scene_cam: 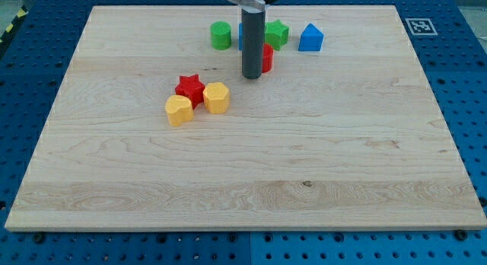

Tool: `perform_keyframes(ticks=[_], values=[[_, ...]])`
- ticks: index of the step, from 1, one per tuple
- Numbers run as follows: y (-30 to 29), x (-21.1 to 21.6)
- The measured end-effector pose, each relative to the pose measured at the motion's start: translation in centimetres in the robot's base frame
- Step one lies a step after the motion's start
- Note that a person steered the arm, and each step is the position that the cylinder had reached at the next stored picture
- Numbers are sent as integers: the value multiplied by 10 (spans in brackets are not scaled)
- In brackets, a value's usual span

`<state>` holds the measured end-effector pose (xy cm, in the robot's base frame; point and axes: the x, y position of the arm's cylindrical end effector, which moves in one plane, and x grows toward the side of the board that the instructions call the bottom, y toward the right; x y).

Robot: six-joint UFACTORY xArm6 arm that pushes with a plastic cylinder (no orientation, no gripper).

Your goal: Push the red circle slightly to the right side of the board

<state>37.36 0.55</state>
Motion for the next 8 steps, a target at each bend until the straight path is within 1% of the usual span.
perform_keyframes(ticks=[1,2,4,6,8], values=[[-26,-9],[-32,-17],[-29,-22],[-29,-38],[-16,-37]])
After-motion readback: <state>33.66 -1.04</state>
